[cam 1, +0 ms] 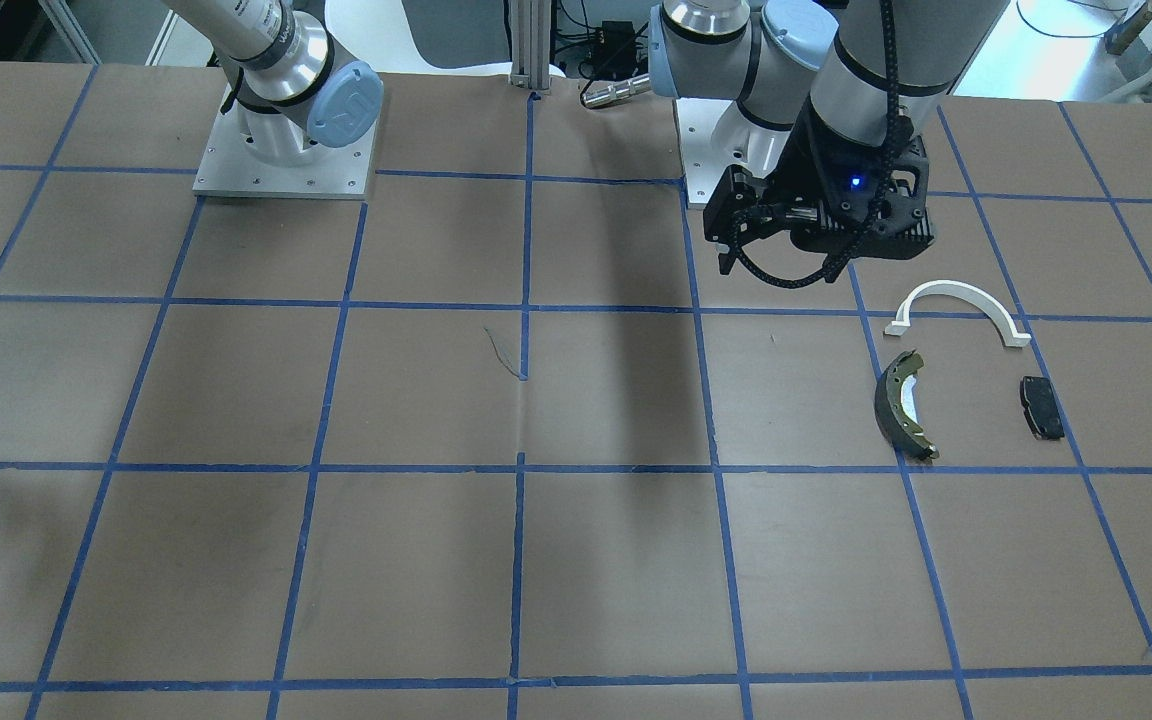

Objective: Place bearing gear from tray to pile

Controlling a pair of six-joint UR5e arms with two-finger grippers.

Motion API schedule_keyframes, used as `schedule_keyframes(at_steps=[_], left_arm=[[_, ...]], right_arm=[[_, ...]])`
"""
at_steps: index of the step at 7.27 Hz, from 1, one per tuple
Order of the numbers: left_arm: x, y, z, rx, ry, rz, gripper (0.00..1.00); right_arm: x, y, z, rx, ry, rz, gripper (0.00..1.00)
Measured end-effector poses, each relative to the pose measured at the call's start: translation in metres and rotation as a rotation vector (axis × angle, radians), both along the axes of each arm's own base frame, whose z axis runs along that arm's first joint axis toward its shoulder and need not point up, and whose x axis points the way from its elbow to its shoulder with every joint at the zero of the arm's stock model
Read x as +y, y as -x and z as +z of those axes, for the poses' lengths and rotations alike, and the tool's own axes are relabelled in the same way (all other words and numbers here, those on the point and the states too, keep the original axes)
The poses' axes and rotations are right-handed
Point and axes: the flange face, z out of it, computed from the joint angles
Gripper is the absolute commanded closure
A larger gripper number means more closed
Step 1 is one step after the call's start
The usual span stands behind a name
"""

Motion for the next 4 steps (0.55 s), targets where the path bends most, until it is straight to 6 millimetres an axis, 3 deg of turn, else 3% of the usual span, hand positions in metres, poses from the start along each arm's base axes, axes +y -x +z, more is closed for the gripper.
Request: schedule_keyframes(at_steps=[4], left_arm=[[0.000,0.000,0.000,0.001,0.000,0.000,0.00]], right_arm=[[0.003,0.051,-0.046,0.006,0.017,0.081,0.03]])
